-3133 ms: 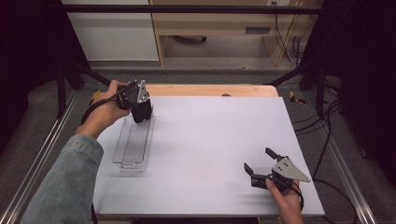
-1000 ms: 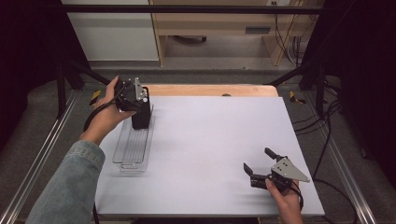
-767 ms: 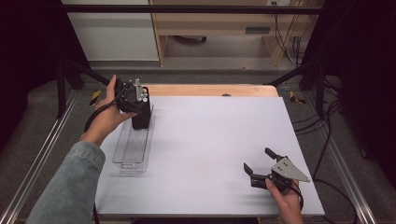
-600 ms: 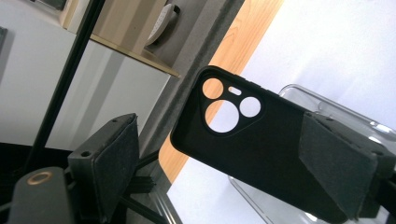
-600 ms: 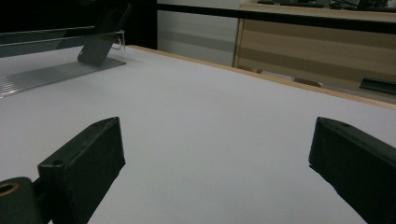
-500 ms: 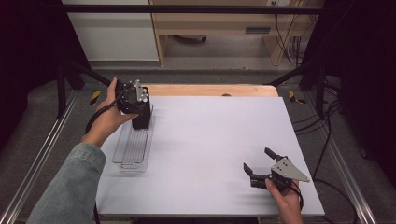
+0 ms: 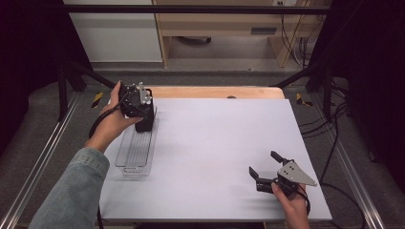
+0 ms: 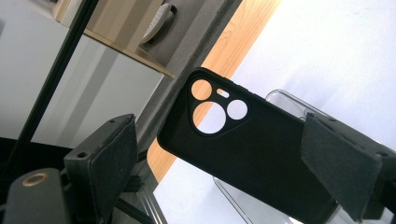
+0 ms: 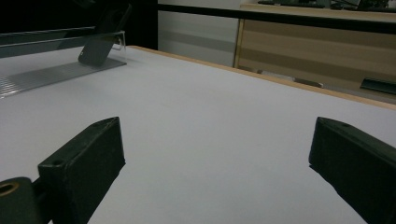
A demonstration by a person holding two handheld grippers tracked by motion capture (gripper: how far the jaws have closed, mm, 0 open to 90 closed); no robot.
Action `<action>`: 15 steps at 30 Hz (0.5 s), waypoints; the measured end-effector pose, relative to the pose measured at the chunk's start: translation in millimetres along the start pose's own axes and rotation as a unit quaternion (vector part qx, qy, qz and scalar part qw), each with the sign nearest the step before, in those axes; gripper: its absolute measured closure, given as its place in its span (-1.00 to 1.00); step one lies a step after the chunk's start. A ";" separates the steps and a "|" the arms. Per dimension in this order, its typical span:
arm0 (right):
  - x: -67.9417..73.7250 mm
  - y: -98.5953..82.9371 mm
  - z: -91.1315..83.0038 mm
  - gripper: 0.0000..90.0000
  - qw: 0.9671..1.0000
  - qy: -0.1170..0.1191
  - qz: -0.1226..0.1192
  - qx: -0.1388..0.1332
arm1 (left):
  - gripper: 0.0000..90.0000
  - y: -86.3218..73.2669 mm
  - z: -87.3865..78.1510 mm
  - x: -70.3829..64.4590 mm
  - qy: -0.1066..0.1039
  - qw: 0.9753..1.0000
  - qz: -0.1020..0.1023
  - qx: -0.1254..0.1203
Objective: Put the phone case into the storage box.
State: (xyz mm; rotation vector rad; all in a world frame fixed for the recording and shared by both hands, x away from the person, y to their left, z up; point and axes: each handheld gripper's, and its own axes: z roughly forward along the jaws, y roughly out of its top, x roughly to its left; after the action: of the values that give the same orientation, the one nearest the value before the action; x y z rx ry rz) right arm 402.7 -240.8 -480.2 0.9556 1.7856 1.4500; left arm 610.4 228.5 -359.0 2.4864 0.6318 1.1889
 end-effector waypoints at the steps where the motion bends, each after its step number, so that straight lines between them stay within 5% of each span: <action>1: 0.0 0.0 0.0 -0.92 1.000 0.000 0.000 0.000 | -0.76 -0.4 0.2 -1.1 0.001 1.000 -0.004 -0.002; 15: 0.5 0.2 0.2 -0.91 1.000 0.000 -0.002 0.001 | -0.75 -1.1 -4.7 -8.4 -0.003 1.000 -0.017 -0.009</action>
State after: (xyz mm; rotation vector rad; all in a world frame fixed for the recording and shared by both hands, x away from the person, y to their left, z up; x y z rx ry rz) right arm 402.6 -240.2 -480.1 0.9529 1.7875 1.4471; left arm 601.7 225.6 -362.2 2.4541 0.6571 1.1678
